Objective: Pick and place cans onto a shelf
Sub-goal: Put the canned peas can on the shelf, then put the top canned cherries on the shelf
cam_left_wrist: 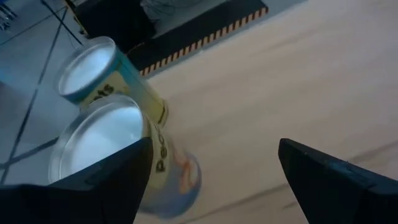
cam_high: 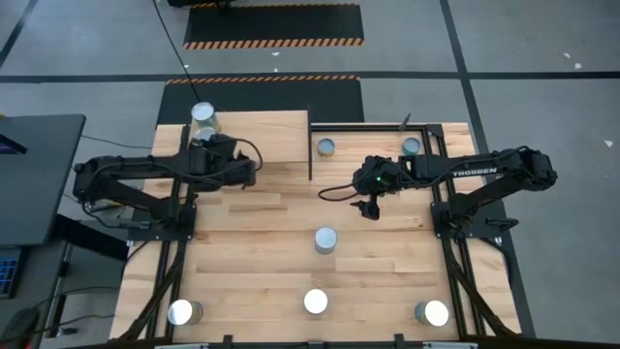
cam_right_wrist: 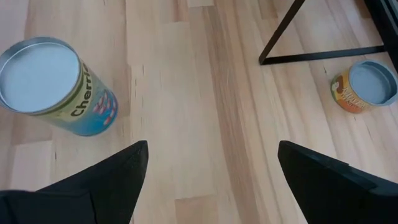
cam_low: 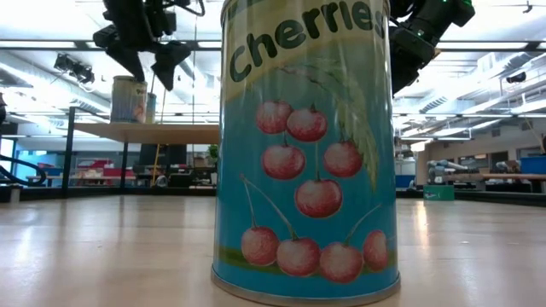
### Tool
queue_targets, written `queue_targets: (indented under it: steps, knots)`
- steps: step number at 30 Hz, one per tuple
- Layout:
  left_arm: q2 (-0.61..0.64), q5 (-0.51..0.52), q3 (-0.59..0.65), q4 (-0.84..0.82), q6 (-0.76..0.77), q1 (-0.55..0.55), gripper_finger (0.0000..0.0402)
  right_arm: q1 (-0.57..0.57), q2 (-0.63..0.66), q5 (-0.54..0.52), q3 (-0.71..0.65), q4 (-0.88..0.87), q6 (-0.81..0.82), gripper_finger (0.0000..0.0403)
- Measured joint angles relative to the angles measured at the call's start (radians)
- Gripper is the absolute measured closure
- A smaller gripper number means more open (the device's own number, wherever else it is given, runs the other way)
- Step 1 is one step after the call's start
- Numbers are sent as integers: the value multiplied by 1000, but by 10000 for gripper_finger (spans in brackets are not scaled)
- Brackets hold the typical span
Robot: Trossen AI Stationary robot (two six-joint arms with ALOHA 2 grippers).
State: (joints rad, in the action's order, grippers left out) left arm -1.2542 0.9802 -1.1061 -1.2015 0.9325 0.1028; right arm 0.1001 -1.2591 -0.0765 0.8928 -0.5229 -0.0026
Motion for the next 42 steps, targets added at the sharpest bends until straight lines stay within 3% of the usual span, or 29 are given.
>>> queue_targets:
  steps: [9, 16, 22, 26, 31, 36, 40, 42]
  knots:
    - [20, 1, 0, -164, 49, 1, 47, 0, 0, -2, 0, 6, 0, 35]
    - [46, -1, -19, -147, 51, -12, 47, 0, 0, -2, 0, 27, 0, 35]
    - [73, -15, -94, -92, -25, -117, 47, 2, 0, -2, 0, 126, -27, 35]
    - [83, -88, -94, 94, -188, -248, 47, -36, 0, -2, 6, 145, -80, 35]
    - [84, -203, -25, 489, -479, -426, 47, -140, 0, -7, 19, 143, -86, 35]
    - [82, -383, 178, 976, -692, -535, 47, -266, -35, -59, 8, 144, 0, 35]
    - [60, -500, 388, 1371, -752, -525, 47, -337, -94, -88, -12, 149, 91, 35]
    - [39, -526, 462, 1483, -770, -502, 47, -354, -135, -89, -18, 158, 134, 35]
